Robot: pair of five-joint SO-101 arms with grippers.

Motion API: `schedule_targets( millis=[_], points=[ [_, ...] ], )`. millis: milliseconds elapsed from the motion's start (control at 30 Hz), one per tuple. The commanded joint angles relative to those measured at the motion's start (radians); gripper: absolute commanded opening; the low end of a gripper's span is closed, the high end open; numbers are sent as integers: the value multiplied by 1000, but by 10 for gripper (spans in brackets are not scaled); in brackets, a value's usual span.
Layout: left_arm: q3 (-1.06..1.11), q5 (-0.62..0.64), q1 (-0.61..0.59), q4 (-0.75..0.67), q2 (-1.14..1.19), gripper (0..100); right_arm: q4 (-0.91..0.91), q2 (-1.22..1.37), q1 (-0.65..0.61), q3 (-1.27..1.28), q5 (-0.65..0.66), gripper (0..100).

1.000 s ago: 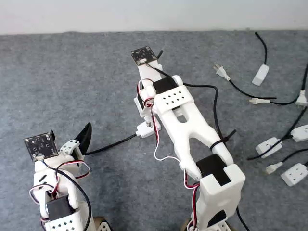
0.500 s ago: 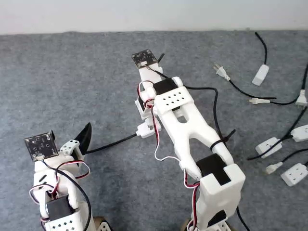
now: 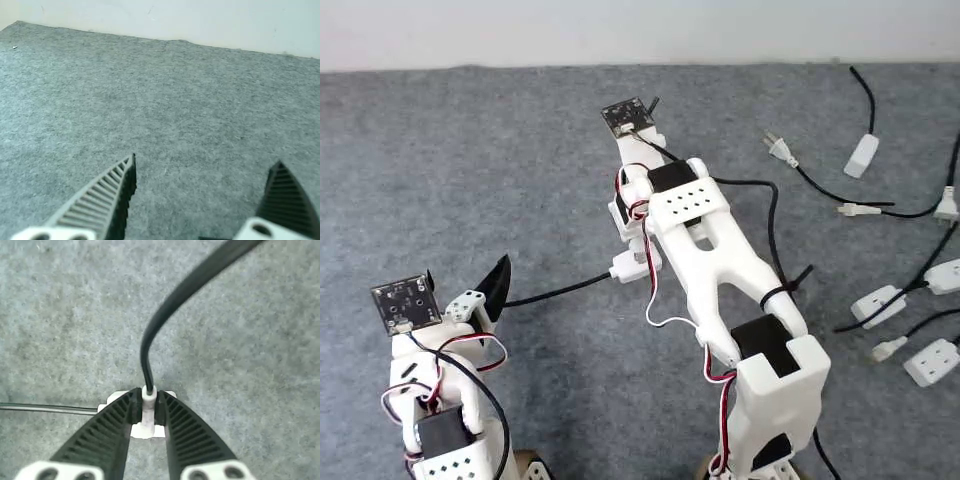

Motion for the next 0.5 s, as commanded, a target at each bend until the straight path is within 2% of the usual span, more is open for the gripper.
schedule_targets(
  millis=[0,467],
  points=[
    [-12,-12,5,-15,-14,397,-10,-21,27,-52,15,7],
    [-12,-12,5,-15,-14,397,-2,-22,15,-153,17,7]
  ],
)
